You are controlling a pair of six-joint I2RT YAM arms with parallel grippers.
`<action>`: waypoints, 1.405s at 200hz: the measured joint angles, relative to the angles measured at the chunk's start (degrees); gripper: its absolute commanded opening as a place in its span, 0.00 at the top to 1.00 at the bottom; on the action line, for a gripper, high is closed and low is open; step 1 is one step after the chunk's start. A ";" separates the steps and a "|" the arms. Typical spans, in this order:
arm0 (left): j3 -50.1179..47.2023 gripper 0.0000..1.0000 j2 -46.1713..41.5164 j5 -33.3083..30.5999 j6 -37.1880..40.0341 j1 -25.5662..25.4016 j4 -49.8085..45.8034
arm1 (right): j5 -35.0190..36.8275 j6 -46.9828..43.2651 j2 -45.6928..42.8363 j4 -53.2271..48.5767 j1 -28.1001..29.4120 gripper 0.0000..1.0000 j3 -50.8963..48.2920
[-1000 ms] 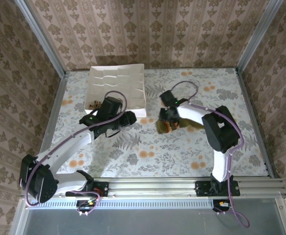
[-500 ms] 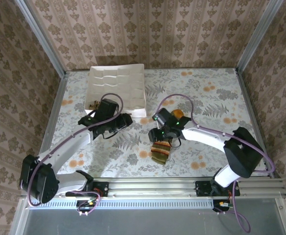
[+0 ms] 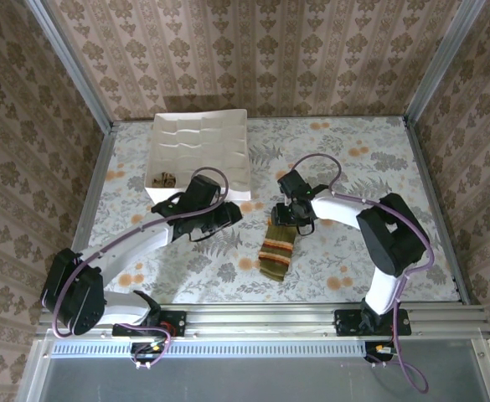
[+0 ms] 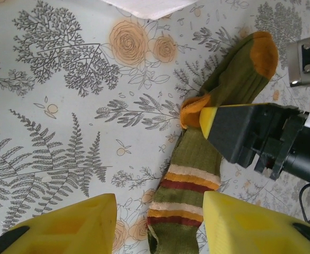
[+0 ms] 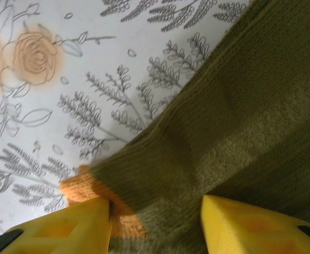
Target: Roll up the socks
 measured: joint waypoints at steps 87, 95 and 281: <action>-2.19 0.54 -4.46 -1.86 -1.53 0.44 -0.85 | -9.51 4.11 9.07 10.23 1.05 0.51 9.09; -2.16 0.55 -4.48 -1.92 -1.66 0.57 -0.90 | -10.01 4.52 8.61 11.23 1.20 0.51 8.48; -2.32 0.75 16.37 7.87 -11.93 -4.04 7.30 | 9.60 -45.97 -30.01 20.57 27.34 0.40 -28.13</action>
